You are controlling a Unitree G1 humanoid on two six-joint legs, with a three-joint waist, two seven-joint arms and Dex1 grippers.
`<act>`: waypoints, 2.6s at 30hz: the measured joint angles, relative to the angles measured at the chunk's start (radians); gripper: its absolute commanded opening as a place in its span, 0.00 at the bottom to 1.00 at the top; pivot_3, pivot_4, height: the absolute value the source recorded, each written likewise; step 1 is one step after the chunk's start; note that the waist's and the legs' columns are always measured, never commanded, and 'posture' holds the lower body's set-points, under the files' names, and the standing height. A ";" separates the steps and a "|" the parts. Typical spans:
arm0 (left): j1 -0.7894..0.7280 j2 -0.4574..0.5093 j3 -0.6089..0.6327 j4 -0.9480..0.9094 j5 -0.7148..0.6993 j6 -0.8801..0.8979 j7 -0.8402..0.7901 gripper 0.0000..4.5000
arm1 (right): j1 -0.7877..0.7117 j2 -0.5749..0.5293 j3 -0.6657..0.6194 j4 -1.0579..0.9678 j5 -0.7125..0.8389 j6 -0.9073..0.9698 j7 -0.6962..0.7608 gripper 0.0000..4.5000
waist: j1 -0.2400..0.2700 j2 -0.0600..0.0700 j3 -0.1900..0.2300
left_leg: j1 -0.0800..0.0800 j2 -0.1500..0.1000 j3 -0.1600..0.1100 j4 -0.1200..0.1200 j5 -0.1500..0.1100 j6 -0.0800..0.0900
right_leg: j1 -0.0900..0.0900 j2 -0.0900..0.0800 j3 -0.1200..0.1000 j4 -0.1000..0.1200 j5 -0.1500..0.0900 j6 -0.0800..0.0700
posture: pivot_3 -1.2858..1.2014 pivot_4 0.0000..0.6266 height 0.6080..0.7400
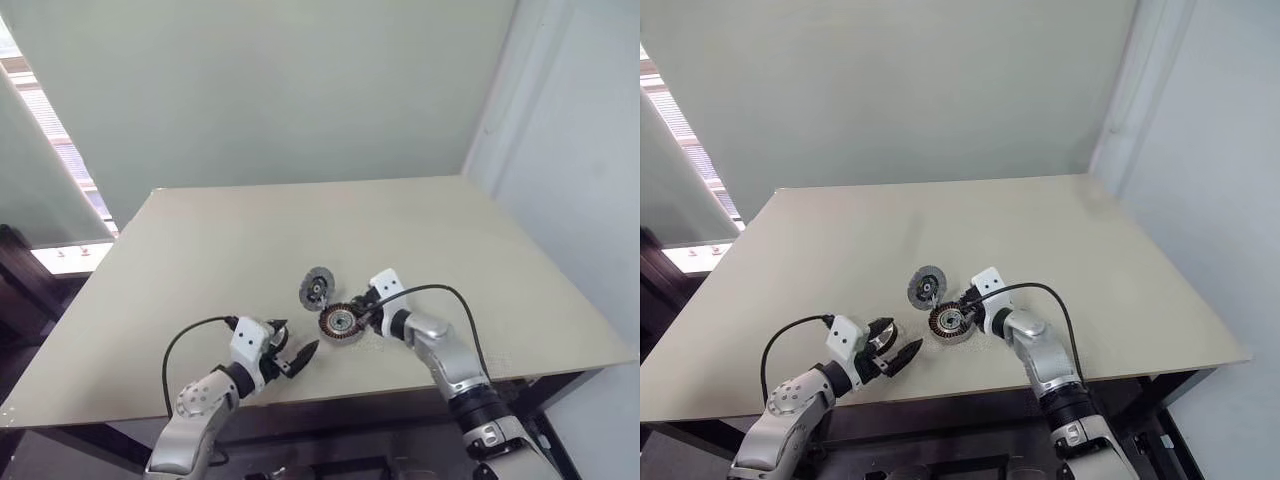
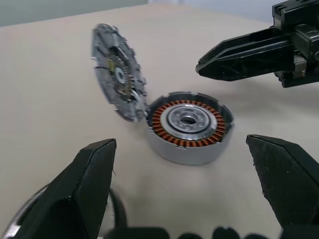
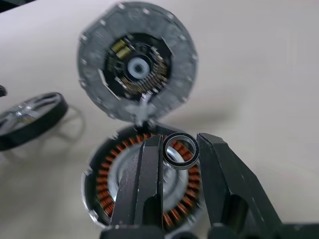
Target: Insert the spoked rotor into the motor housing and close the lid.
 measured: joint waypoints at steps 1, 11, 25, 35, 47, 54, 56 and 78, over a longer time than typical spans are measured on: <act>0.001 0.000 0.002 0.000 0.000 -0.002 0.001 1.00 | -0.001 0.004 0.007 0.007 -0.001 0.002 0.000 0.16 | 0.000 0.000 0.000 | 0.000 0.000 0.000 0.000 0.000 0.000 | 0.000 0.000 0.000 0.000 0.000 0.000 | 0.52 0.00 1.00; 0.023 0.003 0.011 -0.003 0.000 -0.003 0.018 1.00 | -0.029 0.028 0.033 0.102 -0.037 -0.001 0.001 0.16 | 0.000 0.000 0.000 | 0.000 0.000 0.000 0.000 0.000 0.000 | -0.001 0.000 0.000 0.001 0.000 0.000 | 0.52 0.00 1.00; 0.047 0.022 0.012 -0.037 -0.001 0.017 0.025 1.00 | -0.064 0.057 0.033 0.199 -0.048 -0.043 0.001 0.16 | 0.000 0.000 0.000 | 0.000 0.000 0.000 0.000 0.000 0.000 | -0.001 0.000 0.000 0.001 0.000 0.000 | 0.52 0.00 1.00; 0.053 0.024 0.012 -0.049 -0.002 0.030 0.026 1.00 | -0.074 0.064 0.033 0.245 -0.060 -0.061 0.003 0.16 | -0.001 0.000 0.000 | 0.000 0.000 0.000 0.000 0.000 0.000 | -0.001 0.000 0.000 0.001 0.000 0.000 | 0.52 0.00 1.00; 0.056 0.023 0.012 -0.049 -0.002 0.034 0.031 1.00 | -0.084 0.066 0.033 0.267 -0.067 -0.070 0.009 0.16 | 0.000 0.000 0.000 | 0.000 0.000 0.000 0.000 0.000 0.000 | -0.001 0.001 0.000 0.001 0.000 0.000 | 0.52 0.00 1.00; 0.059 0.023 0.012 -0.049 -0.002 0.033 0.032 1.00 | -0.091 0.066 0.033 0.283 -0.072 -0.082 0.009 0.16 | -0.001 0.000 0.000 | 0.000 0.000 0.000 0.000 0.000 0.000 | -0.001 0.001 0.000 0.001 0.000 0.000 | 0.52 0.00 1.00; 0.058 0.022 0.012 -0.049 -0.002 0.033 0.032 1.00 | -0.094 0.066 0.033 0.288 -0.076 -0.085 0.010 0.16 | -0.001 0.000 0.000 | 0.000 0.000 0.000 0.000 0.000 0.000 | -0.001 0.001 0.000 0.001 0.000 0.000 | 0.52 0.00 1.00; 0.053 0.020 0.012 -0.049 0.000 0.027 0.029 1.00 | -0.061 0.068 0.026 0.214 -0.060 -0.038 0.065 0.95 | 0.000 0.001 0.000 | 0.000 0.000 0.000 -0.001 0.000 0.000 | -0.001 0.001 0.000 0.001 0.000 0.000 | 0.52 0.00 1.00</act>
